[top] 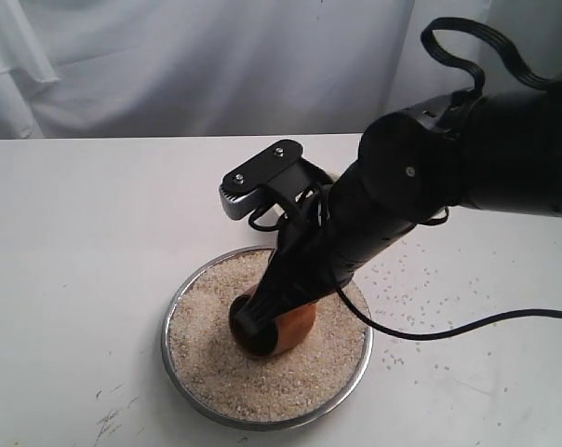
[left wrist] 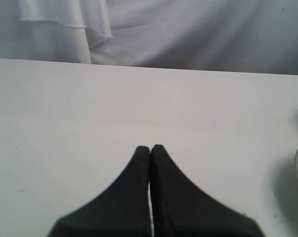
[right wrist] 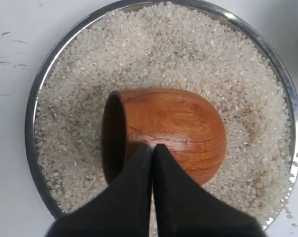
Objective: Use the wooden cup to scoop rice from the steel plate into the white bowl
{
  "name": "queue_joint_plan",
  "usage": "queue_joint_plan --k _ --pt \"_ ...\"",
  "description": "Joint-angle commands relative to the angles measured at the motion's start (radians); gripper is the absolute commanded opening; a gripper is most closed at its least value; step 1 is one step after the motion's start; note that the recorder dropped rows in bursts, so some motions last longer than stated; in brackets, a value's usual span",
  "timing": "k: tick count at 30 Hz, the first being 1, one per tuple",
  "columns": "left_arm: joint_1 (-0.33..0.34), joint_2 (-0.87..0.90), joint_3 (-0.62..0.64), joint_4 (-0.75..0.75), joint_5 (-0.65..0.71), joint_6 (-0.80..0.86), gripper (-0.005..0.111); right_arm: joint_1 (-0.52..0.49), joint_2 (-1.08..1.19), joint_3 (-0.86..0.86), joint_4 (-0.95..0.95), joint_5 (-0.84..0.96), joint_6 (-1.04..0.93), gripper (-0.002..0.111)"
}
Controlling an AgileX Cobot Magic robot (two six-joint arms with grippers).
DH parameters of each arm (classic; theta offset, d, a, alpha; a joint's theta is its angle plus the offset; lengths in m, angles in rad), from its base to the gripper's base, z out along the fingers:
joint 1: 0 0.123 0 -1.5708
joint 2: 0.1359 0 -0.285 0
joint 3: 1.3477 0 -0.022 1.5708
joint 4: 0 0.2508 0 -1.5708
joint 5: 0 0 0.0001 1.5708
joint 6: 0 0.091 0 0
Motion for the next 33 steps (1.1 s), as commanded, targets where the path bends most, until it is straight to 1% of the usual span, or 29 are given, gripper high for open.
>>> queue_joint_plan --k 1,15,20,24,27,30,33 --pt "-0.003 -0.004 0.005 0.001 -0.013 0.001 0.000 0.011 0.038 0.006 0.053 -0.008 -0.043 0.000" --pt "-0.003 -0.004 0.005 0.001 -0.013 0.001 0.000 0.021 0.068 0.006 0.063 -0.083 -0.050 0.000" --pt "-0.003 -0.004 0.005 0.001 -0.013 0.001 0.000 0.021 0.044 0.006 0.063 -0.079 -0.117 0.000" --pt "-0.003 -0.004 0.005 0.001 -0.013 0.001 0.000 0.021 -0.018 0.006 0.054 -0.029 -0.209 0.000" --pt "-0.003 -0.004 0.005 0.001 -0.013 0.001 0.000 -0.004 -0.070 0.006 0.035 0.015 -0.294 0.000" --pt "-0.003 -0.004 0.005 0.001 -0.013 0.001 0.000 -0.050 -0.106 0.022 0.028 0.040 -0.387 0.000" --pt "-0.003 -0.004 0.005 0.001 -0.013 0.001 0.000 -0.110 -0.120 0.065 0.049 0.045 -0.546 0.000"
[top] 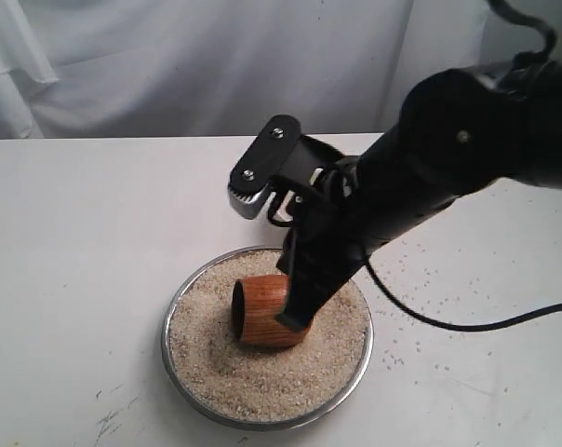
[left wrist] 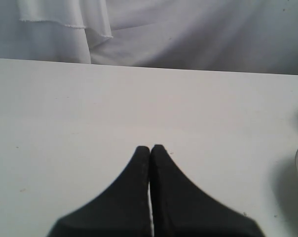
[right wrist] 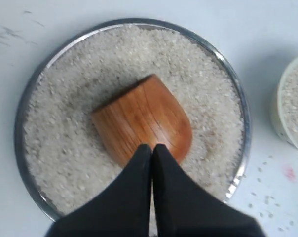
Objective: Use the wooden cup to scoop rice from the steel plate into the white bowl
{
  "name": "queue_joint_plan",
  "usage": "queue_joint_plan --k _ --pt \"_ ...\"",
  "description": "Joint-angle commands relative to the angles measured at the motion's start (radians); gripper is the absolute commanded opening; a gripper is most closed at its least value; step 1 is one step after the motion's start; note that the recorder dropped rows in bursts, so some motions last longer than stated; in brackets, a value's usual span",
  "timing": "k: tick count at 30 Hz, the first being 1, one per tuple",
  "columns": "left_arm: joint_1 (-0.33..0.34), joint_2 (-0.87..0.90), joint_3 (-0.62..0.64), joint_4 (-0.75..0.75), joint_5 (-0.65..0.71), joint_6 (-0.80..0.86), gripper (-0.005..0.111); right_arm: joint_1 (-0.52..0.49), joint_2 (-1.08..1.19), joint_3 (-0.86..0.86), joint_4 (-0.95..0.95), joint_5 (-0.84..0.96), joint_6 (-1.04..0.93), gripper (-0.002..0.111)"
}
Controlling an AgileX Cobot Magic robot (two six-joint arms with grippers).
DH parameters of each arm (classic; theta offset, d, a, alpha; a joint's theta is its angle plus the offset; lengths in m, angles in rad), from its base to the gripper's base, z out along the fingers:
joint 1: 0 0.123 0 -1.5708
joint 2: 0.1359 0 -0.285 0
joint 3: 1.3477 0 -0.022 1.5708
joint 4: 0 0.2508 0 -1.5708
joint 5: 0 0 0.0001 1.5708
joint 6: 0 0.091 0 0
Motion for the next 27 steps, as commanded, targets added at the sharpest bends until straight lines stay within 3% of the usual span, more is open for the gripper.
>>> queue_joint_plan --k 1,9,11,13,14,16,17,22,27 --pt "-0.003 -0.004 0.005 0.001 -0.013 0.001 0.000 -0.089 -0.023 0.061 0.034 0.024 -0.240 0.000" --pt "-0.003 -0.004 0.005 0.001 -0.013 0.001 0.000 -0.205 -0.023 0.087 0.455 0.042 -0.730 0.004" --pt "-0.003 -0.004 0.005 0.001 -0.013 0.001 0.000 -0.220 -0.011 0.087 0.477 0.055 -0.732 0.019" --pt "-0.003 -0.004 0.005 0.001 -0.013 0.001 0.000 -0.229 0.020 0.087 0.477 0.082 -0.732 0.045" --pt "-0.003 -0.004 0.005 0.001 -0.013 0.001 0.000 -0.229 0.040 0.087 0.492 0.094 -0.732 0.064" --pt "-0.003 -0.004 0.005 0.001 -0.013 0.001 0.000 -0.227 0.060 0.087 0.566 0.069 -0.758 0.090" --pt "-0.003 -0.004 0.005 0.001 -0.013 0.001 0.000 -0.227 0.063 0.087 0.577 0.040 -0.785 0.095" --pt "-0.003 -0.004 0.005 0.001 -0.013 0.001 0.000 -0.227 0.065 0.087 0.591 0.026 -0.795 0.096" --pt "-0.003 -0.004 0.005 0.001 -0.013 0.001 0.000 -0.227 0.096 0.087 0.596 0.056 -1.021 0.092"
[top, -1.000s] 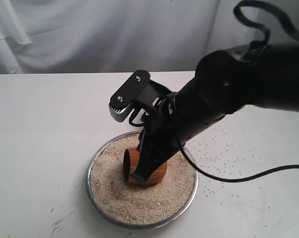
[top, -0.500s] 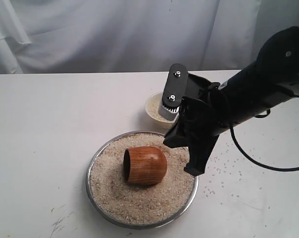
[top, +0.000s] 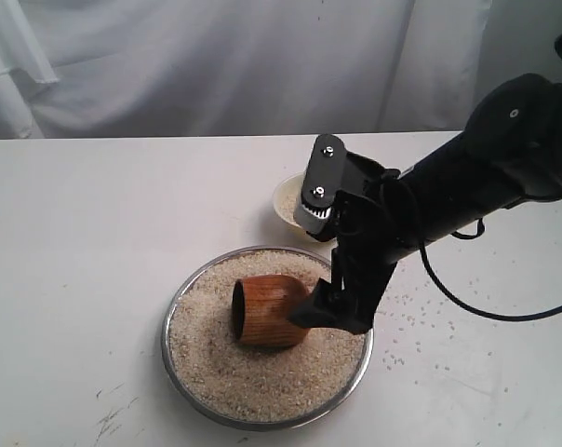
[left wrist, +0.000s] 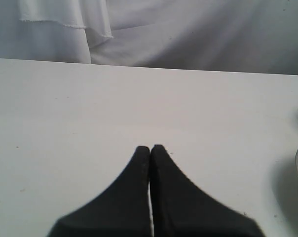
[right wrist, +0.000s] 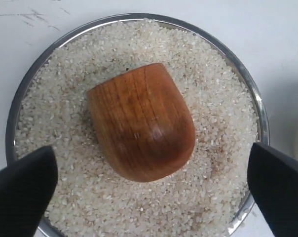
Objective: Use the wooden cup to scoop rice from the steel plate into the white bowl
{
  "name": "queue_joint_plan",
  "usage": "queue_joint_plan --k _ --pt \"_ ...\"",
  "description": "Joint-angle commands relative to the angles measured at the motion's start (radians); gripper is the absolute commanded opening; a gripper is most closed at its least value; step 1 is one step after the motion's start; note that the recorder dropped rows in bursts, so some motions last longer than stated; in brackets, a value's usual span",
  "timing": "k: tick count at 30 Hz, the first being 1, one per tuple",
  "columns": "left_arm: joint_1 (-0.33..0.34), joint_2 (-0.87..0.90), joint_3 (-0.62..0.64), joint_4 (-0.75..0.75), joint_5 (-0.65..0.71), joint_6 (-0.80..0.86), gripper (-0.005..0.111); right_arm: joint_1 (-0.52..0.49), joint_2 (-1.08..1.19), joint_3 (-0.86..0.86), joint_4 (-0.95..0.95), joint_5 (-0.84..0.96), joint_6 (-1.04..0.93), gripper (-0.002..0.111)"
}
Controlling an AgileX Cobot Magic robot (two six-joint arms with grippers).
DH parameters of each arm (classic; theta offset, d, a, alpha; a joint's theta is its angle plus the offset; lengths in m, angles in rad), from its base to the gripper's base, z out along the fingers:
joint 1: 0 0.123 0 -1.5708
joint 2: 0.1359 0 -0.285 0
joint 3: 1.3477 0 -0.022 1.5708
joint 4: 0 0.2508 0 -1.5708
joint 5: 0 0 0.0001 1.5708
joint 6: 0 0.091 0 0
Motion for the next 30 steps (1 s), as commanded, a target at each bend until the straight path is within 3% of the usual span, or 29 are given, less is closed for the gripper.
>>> queue_joint_plan --k 1,15,30 --pt "-0.003 -0.004 0.005 0.001 -0.013 0.001 0.000 -0.002 0.032 0.002 0.021 0.026 -0.200 0.092" --pt "-0.003 -0.004 0.005 0.001 -0.013 0.001 0.000 -0.002 0.110 -0.004 0.197 0.019 -0.479 0.091" --pt "-0.003 -0.004 0.005 0.001 -0.013 0.001 0.000 0.000 0.184 -0.082 0.203 0.027 -0.479 0.090"
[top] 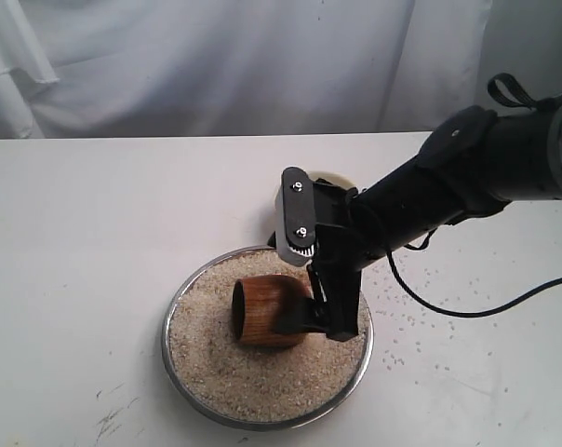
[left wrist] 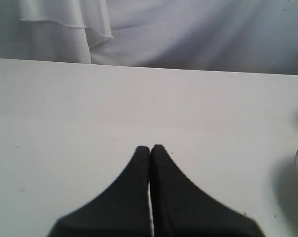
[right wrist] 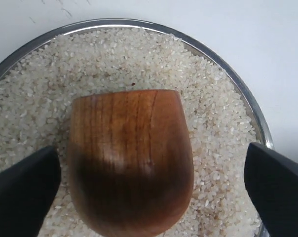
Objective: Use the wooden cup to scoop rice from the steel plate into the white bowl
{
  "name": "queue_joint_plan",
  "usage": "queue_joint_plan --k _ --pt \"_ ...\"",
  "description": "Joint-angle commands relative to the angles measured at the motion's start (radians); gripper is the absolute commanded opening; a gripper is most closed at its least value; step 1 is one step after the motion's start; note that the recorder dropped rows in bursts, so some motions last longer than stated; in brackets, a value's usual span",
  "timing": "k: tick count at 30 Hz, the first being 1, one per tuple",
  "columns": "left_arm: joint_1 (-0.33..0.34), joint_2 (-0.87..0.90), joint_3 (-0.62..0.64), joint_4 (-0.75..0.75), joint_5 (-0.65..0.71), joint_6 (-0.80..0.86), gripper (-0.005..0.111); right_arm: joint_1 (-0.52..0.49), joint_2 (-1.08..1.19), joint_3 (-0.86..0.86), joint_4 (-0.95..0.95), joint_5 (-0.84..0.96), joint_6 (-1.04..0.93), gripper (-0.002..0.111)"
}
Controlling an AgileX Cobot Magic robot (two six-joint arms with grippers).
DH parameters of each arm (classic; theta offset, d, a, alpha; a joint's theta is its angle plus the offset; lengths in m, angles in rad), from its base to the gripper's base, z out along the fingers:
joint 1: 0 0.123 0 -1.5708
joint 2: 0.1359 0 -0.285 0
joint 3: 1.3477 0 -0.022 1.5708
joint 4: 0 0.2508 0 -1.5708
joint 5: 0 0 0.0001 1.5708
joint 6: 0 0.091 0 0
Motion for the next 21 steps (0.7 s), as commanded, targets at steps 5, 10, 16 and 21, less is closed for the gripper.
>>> queue_joint_plan --k 5,10,16,21 --pt "-0.003 -0.004 0.005 0.001 -0.013 0.001 0.000 0.017 0.009 -0.010 0.012 0.022 0.006 0.086" --pt "-0.003 -0.004 0.005 0.001 -0.013 0.001 0.000 0.026 0.035 -0.010 -0.007 0.026 0.034 0.085" --pt "-0.003 -0.004 0.005 0.001 -0.013 0.001 0.000 0.026 0.037 -0.010 -0.058 0.020 0.092 0.085" --pt "-0.003 -0.004 0.005 0.001 -0.013 0.001 0.000 0.026 0.057 -0.010 -0.058 0.020 0.092 0.085"
